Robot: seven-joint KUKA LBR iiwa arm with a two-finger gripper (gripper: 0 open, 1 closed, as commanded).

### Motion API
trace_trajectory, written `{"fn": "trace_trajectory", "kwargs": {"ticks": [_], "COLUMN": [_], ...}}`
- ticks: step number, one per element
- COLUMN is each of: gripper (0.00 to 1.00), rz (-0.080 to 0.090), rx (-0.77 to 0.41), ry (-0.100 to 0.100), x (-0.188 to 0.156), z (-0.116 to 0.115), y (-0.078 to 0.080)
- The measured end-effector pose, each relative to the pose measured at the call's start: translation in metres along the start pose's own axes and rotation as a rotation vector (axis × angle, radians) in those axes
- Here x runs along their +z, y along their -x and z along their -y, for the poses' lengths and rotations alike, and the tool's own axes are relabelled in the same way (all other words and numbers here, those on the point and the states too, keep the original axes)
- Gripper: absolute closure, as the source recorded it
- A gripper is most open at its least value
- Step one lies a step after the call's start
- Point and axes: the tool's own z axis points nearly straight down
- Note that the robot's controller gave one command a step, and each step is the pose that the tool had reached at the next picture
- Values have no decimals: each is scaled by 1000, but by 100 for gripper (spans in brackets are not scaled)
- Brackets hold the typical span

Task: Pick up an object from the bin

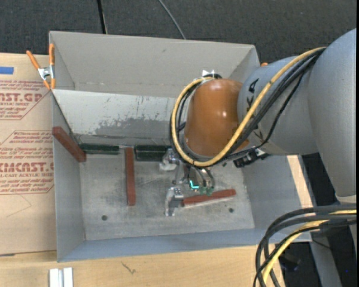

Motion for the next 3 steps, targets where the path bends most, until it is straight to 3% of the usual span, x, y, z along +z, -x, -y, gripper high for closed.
{"fn": "trace_trajectory", "kwargs": {"ticks": [1, 2, 3], "gripper": [0, 0, 0], "rz": [7, 11, 14], "rx": [1, -134, -302], "ry": [1, -1, 2], "x": [-4, 30, 17], "z": [0, -51, -116], "y": [2, 18, 46]}}
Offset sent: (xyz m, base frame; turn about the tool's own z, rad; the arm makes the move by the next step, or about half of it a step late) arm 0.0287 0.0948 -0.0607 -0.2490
